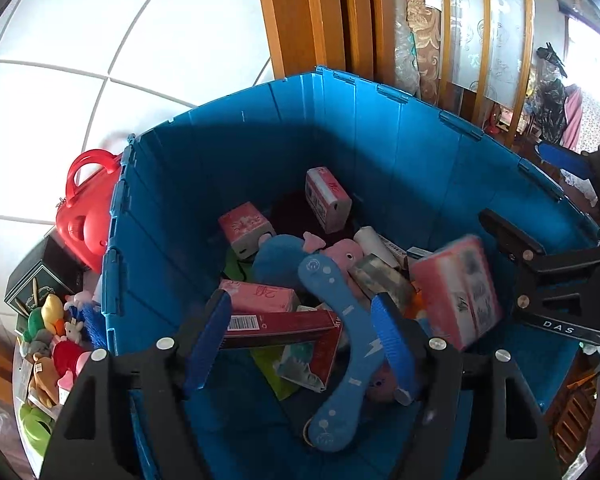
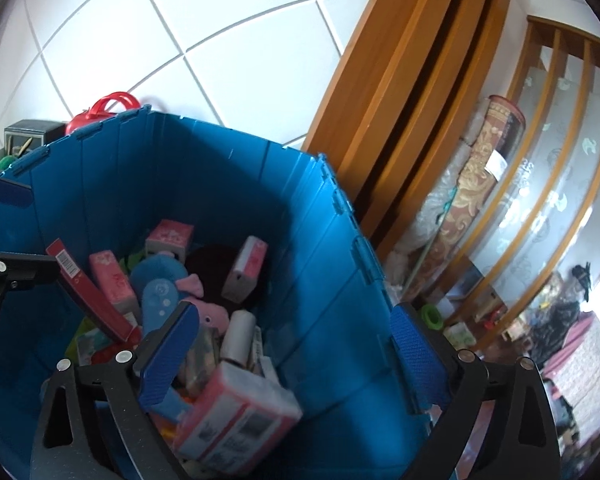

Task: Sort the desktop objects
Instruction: 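Open both grippers to drop the red box and package into the bin, then move both grippers back from the bin to the pile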

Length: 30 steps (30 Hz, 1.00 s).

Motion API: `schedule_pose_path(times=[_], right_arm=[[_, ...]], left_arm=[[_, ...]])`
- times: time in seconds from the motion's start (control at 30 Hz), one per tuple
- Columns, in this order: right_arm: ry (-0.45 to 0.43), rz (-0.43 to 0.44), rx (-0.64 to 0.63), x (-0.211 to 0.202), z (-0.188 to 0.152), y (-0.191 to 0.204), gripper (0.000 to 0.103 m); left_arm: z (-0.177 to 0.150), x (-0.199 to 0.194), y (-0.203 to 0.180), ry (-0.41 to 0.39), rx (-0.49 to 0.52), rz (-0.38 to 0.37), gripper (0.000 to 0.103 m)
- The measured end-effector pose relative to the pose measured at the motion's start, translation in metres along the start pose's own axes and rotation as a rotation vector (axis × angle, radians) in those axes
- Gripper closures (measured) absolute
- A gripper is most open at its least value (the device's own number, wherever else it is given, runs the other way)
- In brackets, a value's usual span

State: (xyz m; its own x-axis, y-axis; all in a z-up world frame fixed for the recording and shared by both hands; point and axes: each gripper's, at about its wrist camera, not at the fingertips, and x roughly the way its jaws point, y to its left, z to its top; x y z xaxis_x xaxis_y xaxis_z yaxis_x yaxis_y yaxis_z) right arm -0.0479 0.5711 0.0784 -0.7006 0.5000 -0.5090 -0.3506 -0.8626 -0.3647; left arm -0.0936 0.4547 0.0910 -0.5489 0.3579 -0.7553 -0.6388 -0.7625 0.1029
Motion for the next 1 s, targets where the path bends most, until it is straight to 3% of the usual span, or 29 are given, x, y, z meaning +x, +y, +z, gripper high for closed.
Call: schedule_pose_path(times=[0.27,0.33,0.53,0.67,0.7,0.77,0.9,1.0], right_arm=[[-0.012,-0.008,0.034,-0.001,0.001,-0.006,0.001],[-0.009,-0.011,0.039,0.000,0.002,-0.006,0.000],[0.002,0.001,0.073,0.000,0.002,-0.011,0.000],[-0.034,0.061,0.137,-0.016,0.004,-0.009,0.000],[-0.055,0.072,0.137,-0.024,0.007,-0.002,0.000],[-0.087,0.087,0.124,-0.038,0.015,0.014,0.000],[-0.155,0.170,0.109,-0.070,0.037,0.059,0.000],[-0.198,0.242,0.089,-0.091,0.053,0.101,0.000]], left_arm=[[0.000,-0.002,0.003,-0.023,-0.024,0.005,0.031],[0.001,-0.003,0.003,-0.028,-0.033,0.035,0.031],[-0.009,-0.043,0.028,-0.162,-0.134,0.031,0.031],[-0.032,-0.079,0.056,-0.260,-0.184,0.107,0.027],[-0.041,-0.087,0.068,-0.280,-0.212,0.122,0.019],[-0.059,-0.097,0.089,-0.301,-0.260,0.146,0.016],[-0.098,-0.114,0.136,-0.316,-0.335,0.208,0.016],[-0.132,-0.123,0.173,-0.305,-0.381,0.296,0.016]])
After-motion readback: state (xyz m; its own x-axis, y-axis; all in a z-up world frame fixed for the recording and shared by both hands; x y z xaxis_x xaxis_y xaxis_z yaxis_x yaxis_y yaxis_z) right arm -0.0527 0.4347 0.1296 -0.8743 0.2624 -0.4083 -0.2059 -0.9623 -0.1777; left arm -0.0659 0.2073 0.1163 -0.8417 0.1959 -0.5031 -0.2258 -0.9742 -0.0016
